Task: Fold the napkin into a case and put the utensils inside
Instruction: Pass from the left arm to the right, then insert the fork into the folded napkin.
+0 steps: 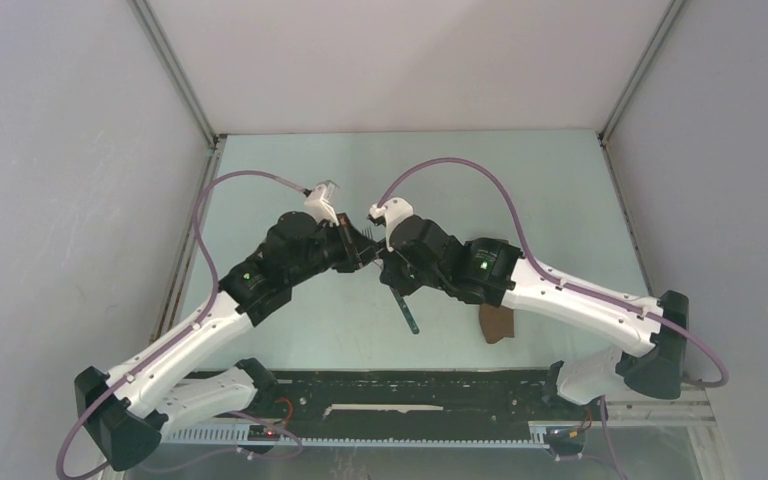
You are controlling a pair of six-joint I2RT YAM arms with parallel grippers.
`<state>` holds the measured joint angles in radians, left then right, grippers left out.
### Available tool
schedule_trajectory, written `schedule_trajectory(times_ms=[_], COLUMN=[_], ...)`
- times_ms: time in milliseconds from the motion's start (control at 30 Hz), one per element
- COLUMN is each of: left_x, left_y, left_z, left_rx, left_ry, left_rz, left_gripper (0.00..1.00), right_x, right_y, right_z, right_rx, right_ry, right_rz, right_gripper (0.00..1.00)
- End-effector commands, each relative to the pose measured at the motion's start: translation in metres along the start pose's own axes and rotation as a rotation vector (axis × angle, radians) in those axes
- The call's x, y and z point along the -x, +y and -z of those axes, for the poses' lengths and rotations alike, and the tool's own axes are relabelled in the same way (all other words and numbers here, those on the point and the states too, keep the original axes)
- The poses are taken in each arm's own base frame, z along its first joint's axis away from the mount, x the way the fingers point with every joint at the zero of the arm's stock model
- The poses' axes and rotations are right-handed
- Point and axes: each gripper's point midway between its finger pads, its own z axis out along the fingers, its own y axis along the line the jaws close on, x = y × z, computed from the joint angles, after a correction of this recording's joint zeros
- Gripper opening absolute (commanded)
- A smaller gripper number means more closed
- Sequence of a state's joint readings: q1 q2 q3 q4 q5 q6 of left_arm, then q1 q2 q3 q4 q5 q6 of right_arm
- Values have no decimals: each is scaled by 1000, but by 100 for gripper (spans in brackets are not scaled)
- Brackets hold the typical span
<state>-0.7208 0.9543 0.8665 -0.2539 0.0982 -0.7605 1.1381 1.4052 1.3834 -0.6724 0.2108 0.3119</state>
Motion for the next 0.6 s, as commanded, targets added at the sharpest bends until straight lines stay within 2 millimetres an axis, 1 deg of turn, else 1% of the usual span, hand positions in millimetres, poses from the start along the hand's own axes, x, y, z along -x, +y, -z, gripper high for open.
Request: schedule_trajectory(times_ms=[0,67,100,133,167,200,300,400,433,467,500,567], left_x=[21,27,30,33,35,37,34,19,13,5,-4,-22], left_y=[-25,-19,-16,-12,-9,-5,4,4,0,-3,-8,-17], left_z=[5,10,13,16,19,21,22,16,13,10,6,-1], left_rx=[-56,-20,-7,4,12,22,26,-20,-56,-89,-126,-179], left_ry=[-41,-66,-81,-96,-108,-114,-103,-50,-28,-2,28,89], left_rz=[-41,-48,-50,-50,-50,-49,-44,-50,-50,-48,-48,-71], left_gripper=[19,52,66,77,80,85,87,87,87,86,86,86], right_x=[24,17,15,12,9,7,-3,-17,-21,-23,-23,-23], right_y=[-12,-36,-50,-69,-90,-118,-190,-259,-277,-292,-302,-315], right_z=[8,4,4,4,4,5,9,9,9,7,4,-4], right_rx=[-23,-66,-96,-139,-183,-241,-364,-491,-517,-531,-532,-523], right_ry=[-87,-91,-102,-112,-119,-121,-103,-104,-104,-107,-112,-121], right_rz=[-25,-59,-70,-82,-96,-133,-231,-336,-364,-381,-391,-407], right_gripper=[0,0,0,0,0,0,0,0,0,0,0,0])
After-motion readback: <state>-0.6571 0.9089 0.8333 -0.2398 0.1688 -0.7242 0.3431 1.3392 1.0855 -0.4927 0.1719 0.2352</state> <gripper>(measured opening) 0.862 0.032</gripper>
